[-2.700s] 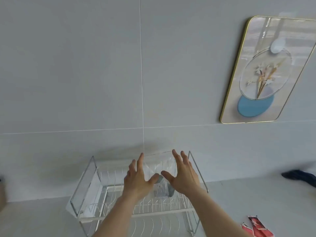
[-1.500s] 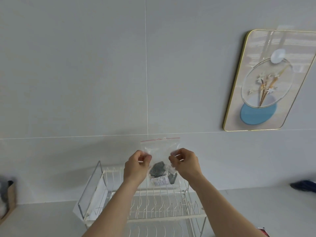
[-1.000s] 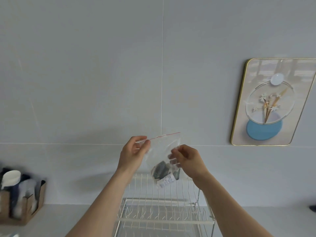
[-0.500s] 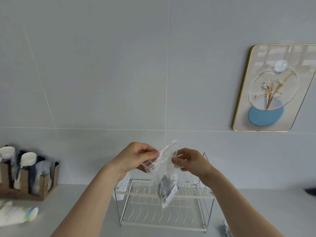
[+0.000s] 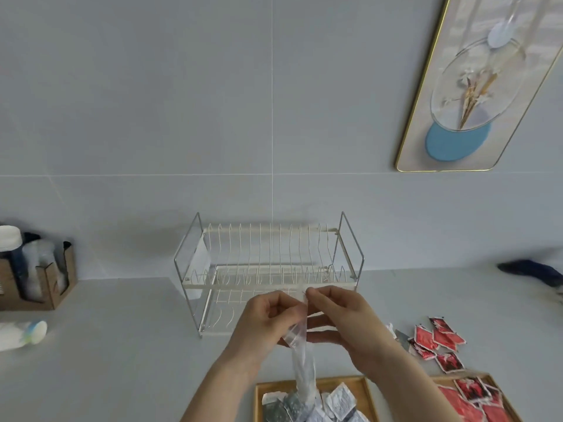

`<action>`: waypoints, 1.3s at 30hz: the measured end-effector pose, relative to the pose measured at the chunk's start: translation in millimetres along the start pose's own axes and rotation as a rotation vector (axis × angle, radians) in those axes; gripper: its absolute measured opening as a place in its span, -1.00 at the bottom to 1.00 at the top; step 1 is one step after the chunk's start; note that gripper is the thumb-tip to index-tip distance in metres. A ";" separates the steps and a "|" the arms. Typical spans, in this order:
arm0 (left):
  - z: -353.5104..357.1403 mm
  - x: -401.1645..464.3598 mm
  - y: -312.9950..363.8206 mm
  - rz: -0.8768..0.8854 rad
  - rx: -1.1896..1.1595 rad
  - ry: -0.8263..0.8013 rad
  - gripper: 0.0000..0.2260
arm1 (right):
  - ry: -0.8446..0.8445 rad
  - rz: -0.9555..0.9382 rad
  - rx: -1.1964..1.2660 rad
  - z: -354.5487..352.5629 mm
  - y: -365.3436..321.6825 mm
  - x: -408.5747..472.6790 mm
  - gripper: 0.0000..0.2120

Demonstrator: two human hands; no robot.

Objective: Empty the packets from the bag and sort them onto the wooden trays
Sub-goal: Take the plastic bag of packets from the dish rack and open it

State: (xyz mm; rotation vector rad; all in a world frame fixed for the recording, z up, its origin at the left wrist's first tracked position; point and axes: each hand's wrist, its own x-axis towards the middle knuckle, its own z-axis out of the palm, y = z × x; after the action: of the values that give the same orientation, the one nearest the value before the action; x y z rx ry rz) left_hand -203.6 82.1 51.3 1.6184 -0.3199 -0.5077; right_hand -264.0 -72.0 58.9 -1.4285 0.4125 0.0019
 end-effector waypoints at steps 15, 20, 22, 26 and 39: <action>40.2 9.1 -77.0 -0.169 0.012 0.020 -0.93 | 0.113 0.286 0.242 -21.4 79.0 14.2 -0.80; 42.1 11.9 -82.5 -0.212 0.008 0.005 -0.88 | 0.098 0.344 0.286 -24.6 91.2 20.6 -0.81; 44.5 13.1 -84.7 -0.244 0.005 0.012 -0.87 | 0.111 0.345 0.293 -24.9 93.9 21.0 -0.82; 46.8 17.2 -93.4 -0.306 -0.028 0.116 -0.85 | 0.135 0.291 0.241 -26.2 98.8 21.9 -0.79; 45.9 31.6 -82.6 -0.242 0.153 0.127 -0.92 | 0.174 0.161 -0.096 -25.2 93.8 27.0 -0.79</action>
State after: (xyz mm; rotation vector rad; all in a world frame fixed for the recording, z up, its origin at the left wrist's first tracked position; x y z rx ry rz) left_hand -206.9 36.5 -37.2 1.8407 -0.0689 -0.5711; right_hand -268.9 -88.2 -40.5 -1.4917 0.6784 0.0281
